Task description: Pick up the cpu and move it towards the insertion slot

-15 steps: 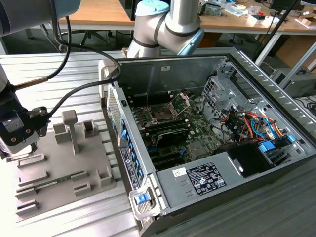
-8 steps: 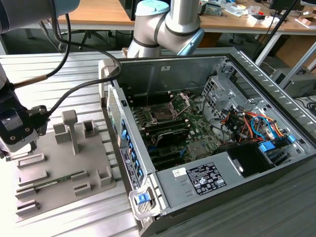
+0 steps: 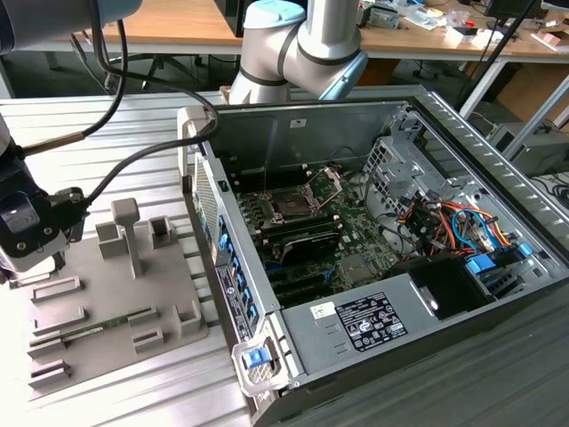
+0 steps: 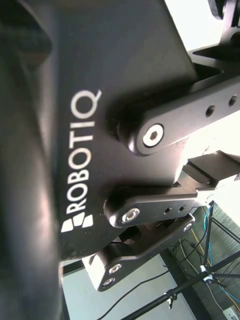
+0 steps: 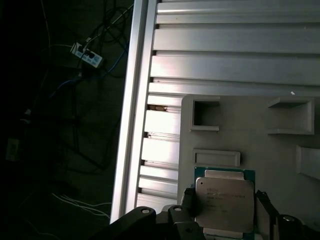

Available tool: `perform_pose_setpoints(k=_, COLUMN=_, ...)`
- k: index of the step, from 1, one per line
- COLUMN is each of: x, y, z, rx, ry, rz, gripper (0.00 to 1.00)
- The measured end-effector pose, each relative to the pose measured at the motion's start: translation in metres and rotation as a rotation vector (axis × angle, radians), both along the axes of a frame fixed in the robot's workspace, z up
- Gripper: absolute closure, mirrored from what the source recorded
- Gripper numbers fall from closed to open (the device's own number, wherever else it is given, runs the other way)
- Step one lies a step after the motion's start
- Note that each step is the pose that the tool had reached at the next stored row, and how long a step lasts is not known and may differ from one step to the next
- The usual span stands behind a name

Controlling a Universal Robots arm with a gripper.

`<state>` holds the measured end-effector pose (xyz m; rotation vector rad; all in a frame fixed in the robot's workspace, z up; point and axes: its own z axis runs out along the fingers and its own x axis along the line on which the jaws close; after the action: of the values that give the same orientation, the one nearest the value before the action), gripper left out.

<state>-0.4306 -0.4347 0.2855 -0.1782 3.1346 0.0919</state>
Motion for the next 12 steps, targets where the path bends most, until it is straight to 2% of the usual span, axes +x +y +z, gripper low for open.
perform_pose_setpoints(k=12, x=0.0000, y=0.0000, z=0.0039, rx=0.0000, ry=0.0000, rz=0.000, gripper=0.45)
